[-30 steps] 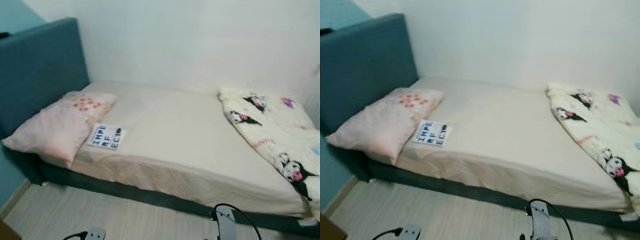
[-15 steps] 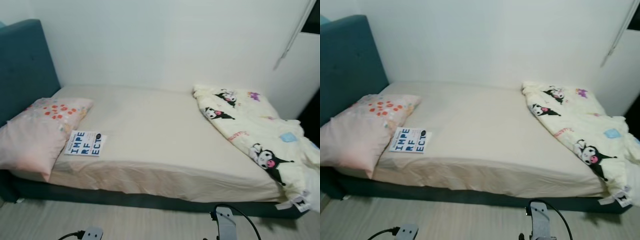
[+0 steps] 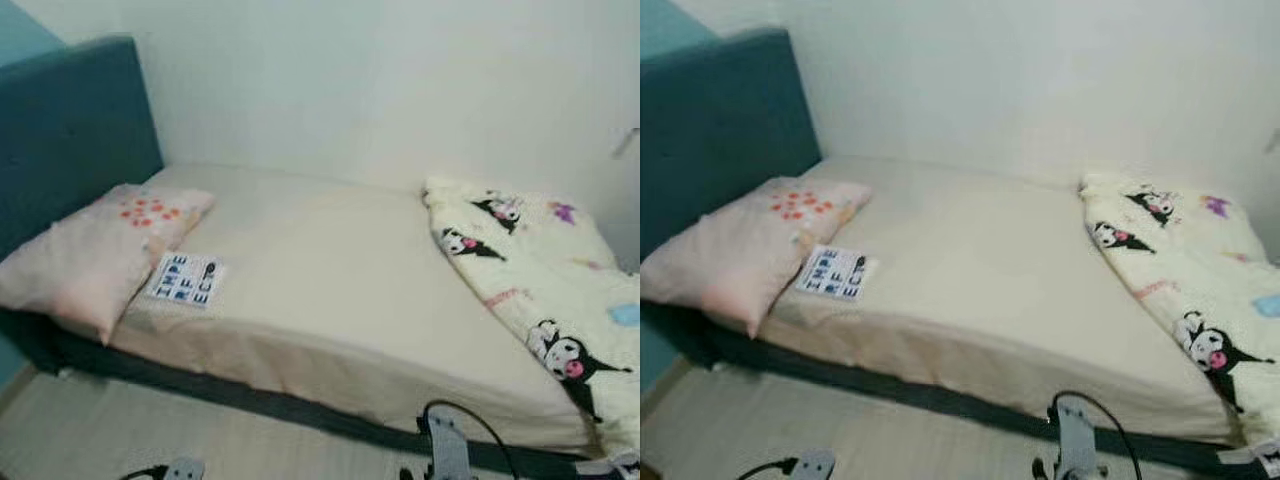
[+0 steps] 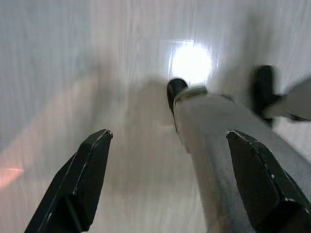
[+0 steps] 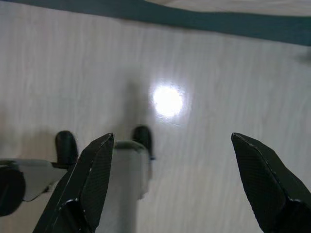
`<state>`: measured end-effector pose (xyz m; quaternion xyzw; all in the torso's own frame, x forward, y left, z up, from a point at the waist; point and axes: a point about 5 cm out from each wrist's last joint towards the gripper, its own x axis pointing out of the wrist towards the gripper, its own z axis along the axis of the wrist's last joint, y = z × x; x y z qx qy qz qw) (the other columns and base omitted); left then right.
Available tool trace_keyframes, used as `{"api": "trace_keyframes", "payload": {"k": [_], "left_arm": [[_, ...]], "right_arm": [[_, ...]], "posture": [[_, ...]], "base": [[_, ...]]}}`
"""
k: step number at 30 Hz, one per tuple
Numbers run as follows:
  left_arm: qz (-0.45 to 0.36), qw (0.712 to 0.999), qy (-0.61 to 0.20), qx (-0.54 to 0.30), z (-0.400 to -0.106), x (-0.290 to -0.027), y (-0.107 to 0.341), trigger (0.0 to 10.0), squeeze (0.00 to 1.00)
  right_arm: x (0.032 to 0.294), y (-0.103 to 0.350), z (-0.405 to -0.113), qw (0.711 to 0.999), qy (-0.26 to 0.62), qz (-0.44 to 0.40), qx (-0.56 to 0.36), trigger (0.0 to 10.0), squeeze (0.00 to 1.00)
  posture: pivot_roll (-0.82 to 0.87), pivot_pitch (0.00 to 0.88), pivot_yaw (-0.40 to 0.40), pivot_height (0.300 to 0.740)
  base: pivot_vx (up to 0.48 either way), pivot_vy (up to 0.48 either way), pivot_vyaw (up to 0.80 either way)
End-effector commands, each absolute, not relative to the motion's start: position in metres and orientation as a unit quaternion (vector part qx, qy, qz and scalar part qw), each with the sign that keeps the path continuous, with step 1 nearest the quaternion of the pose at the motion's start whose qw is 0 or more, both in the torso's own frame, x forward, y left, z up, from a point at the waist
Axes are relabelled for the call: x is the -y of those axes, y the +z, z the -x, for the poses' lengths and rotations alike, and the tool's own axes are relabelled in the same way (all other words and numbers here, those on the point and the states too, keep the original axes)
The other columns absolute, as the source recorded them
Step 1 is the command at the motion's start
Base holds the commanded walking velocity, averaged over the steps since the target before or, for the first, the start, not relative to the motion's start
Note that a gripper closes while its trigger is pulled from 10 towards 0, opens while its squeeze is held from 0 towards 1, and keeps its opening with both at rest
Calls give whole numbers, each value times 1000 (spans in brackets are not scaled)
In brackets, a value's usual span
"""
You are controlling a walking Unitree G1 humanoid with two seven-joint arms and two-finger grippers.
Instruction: Clean up the room
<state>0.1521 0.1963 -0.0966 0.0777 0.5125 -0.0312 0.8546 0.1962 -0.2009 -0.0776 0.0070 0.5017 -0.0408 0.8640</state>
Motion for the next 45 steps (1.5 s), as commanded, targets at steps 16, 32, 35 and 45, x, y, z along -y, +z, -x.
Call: {"api": "trace_keyframes", "payload": {"k": [16, 32, 35, 45], "left_arm": [[-83, 852, -45, -514, -151, -192, -97, 10000, 0], [-83, 852, -47, -516, -151, -191, -98, 10000, 0], [-83, 851, -47, -516, -151, -191, -98, 10000, 0], [-83, 851, -48, -516, -151, -190, -98, 10000, 0]], "right_arm": [[206, -77, -195, 865, -43, 3, -501, 10000, 0], [206, -79, -192, 863, -44, 5, -503, 10000, 0], [206, -79, -192, 863, -43, 6, -504, 10000, 0], [207, -79, -191, 863, -44, 7, -504, 10000, 0]], "posture": [[-3, 0, -53, 740], [-6, 0, -47, 740], [-6, 0, -47, 740], [-9, 0, -45, 740]], "base": [[0, -472, 0], [0, -472, 0], [0, -472, 0], [0, -472, 0]]}}
